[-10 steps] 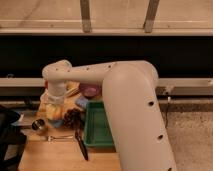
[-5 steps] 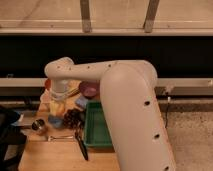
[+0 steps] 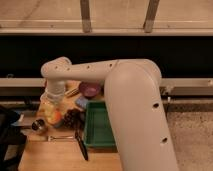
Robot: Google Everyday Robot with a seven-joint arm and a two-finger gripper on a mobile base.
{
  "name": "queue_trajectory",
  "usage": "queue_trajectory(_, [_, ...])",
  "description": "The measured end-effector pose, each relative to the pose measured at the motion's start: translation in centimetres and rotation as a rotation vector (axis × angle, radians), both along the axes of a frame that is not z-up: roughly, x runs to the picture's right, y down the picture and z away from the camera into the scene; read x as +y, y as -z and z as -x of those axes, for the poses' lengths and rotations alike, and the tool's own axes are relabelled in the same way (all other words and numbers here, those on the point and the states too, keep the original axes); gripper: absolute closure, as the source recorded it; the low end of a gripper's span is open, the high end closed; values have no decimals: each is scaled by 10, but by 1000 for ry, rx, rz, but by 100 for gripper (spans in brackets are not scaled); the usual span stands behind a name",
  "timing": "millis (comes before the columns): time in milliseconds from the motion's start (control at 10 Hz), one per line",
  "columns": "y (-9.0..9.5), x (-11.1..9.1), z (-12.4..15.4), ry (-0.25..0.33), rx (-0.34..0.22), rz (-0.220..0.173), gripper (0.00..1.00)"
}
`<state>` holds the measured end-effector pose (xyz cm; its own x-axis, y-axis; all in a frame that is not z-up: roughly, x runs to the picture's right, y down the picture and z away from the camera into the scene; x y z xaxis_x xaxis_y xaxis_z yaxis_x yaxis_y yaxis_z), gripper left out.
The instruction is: Place apple in plastic cup
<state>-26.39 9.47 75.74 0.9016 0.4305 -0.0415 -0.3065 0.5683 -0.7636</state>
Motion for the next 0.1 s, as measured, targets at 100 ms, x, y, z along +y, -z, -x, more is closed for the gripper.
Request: queue_trajectory(100, [1,0,2,1,-3,-1,38])
